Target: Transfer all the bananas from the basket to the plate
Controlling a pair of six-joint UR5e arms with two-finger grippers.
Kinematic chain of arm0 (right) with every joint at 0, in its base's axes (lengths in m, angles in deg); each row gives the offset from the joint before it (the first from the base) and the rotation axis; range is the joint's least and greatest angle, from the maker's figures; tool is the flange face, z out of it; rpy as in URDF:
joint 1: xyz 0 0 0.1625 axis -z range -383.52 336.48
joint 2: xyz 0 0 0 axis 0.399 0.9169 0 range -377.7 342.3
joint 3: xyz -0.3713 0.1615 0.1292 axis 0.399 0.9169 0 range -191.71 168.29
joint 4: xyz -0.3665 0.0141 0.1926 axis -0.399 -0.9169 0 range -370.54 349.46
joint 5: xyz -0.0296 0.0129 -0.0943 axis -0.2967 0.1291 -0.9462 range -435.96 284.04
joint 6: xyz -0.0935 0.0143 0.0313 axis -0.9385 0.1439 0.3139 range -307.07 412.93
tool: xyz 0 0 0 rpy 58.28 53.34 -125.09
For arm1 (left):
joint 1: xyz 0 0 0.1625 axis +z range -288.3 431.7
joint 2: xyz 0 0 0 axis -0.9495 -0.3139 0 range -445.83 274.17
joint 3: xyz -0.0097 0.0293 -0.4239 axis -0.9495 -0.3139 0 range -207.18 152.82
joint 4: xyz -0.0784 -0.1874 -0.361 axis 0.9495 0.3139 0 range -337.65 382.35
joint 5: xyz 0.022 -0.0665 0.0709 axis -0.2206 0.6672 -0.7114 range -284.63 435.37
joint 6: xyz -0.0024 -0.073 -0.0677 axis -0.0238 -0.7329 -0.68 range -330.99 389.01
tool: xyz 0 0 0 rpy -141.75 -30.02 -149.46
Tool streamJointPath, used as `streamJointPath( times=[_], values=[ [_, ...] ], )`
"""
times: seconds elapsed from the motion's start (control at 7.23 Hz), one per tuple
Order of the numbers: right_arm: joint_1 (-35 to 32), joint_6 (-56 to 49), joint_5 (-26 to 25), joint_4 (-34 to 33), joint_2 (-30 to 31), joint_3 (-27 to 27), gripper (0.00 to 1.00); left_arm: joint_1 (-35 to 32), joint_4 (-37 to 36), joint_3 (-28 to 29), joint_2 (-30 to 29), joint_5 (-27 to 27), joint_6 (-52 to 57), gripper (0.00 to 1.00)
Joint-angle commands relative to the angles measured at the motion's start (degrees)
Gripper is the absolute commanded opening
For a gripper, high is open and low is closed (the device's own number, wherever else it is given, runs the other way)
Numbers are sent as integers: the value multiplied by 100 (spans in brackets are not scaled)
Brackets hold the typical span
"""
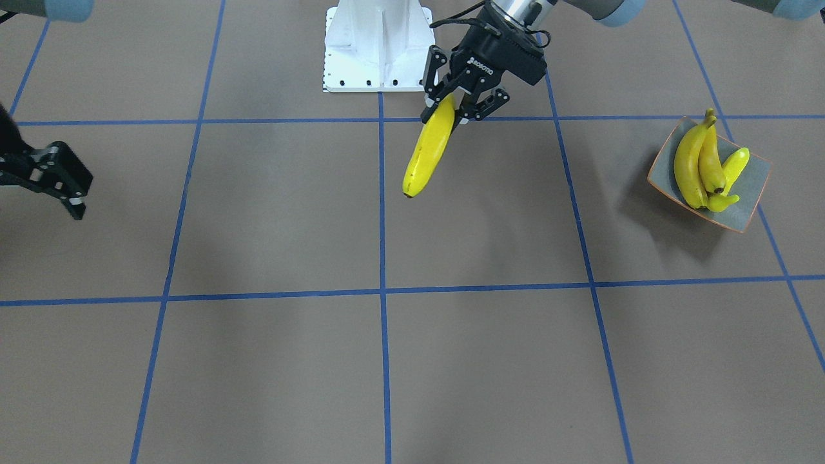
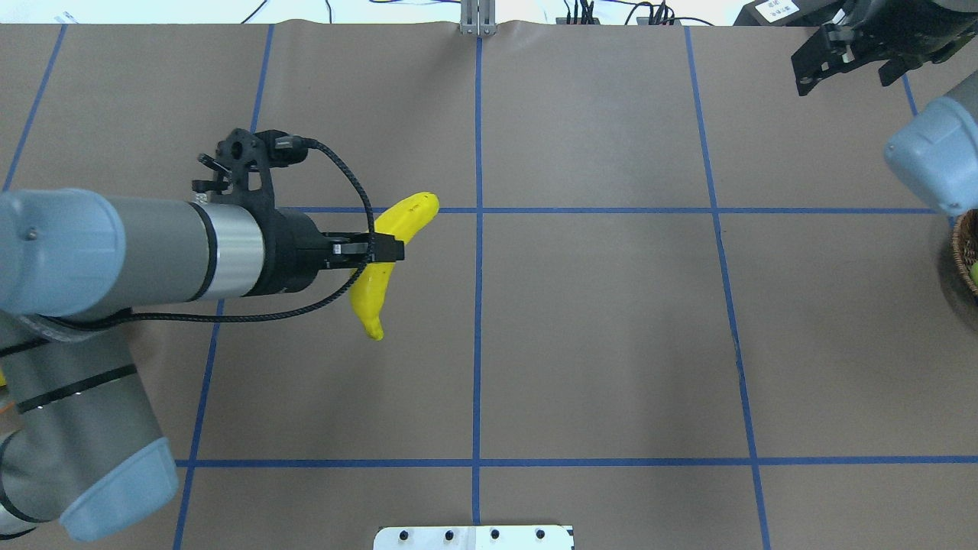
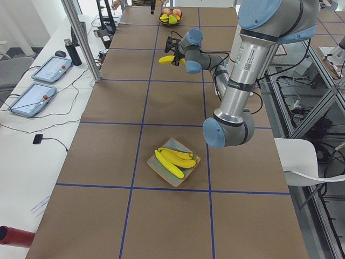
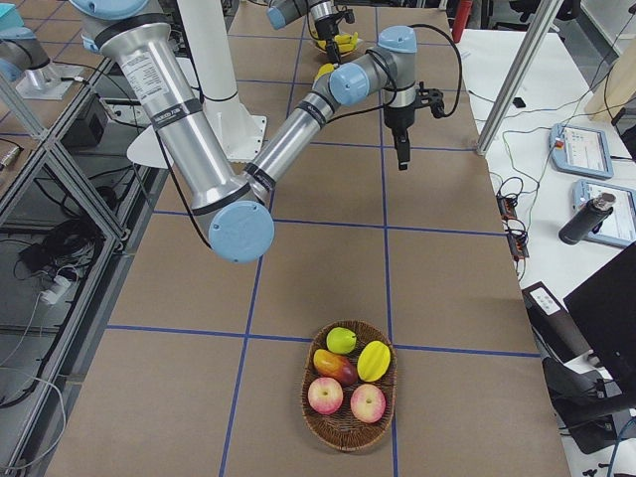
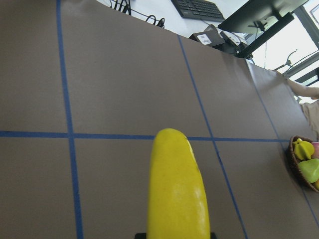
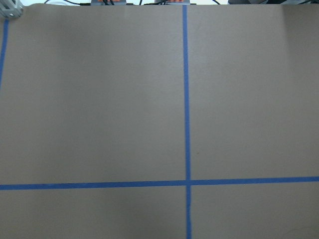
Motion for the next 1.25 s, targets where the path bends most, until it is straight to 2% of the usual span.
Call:
streamJointPath(
  times=[0.0,0.28,0.55,0.69,0.97,1.11],
  values=[
    [-609,-1220,381,886,653,498,100,-756,-162,-382,1022,825,768,0],
    [-1101,-2176,767,1934,1330,1017,100,-1196,-127,-612,2060,1117,1760,0],
    [-1603,-3259,936,1965,1701,1186,100,-1653,-100,-648,2774,1564,2912,0],
    [-1674,-3359,989,1965,1746,1196,100,-1873,-91,-639,3081,1679,3857,0],
    [-1684,-3369,998,1965,1764,1196,100,-2374,-109,-456,3260,1830,5633,0],
    [-1684,-3360,998,1965,1755,1196,100,-2707,-83,-107,3243,1839,6912,0]
  ],
)
